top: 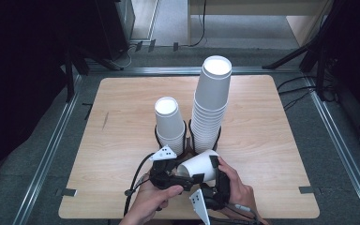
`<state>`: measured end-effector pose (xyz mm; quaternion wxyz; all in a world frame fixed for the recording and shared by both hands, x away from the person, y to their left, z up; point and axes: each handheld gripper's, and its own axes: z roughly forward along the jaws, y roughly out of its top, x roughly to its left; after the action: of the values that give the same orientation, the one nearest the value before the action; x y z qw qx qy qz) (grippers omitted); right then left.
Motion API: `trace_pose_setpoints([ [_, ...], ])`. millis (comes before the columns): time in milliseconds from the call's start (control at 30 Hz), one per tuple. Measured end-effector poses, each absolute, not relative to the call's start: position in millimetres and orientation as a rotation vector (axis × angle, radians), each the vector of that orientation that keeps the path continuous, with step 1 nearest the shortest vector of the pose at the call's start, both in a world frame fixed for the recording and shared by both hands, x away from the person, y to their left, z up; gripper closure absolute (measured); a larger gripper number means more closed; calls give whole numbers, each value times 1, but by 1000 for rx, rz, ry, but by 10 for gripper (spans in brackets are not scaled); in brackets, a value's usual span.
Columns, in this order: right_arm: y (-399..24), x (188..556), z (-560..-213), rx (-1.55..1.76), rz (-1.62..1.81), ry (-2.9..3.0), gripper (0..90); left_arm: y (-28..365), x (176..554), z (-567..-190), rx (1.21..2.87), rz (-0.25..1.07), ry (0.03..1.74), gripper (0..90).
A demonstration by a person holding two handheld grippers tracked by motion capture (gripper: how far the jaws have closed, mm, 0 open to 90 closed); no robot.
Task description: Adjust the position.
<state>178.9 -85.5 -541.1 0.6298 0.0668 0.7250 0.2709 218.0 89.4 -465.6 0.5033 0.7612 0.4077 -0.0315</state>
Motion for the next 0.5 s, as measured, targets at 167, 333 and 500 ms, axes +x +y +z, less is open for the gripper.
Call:
trace_pose_setpoints([
  [167, -85, 179, -541, 154, 622, 1660, 137, 91, 218, -465, 1836, -76, 989, 209],
  [333, -85, 178, -541, 159, 627, 1656, 129, 92, 217, -464, 1831, -74, 986, 219],
  [500, -85, 178, -541, 147, 632, 1648, 113, 93, 217, -464, 1835, -71, 977, 231],
])
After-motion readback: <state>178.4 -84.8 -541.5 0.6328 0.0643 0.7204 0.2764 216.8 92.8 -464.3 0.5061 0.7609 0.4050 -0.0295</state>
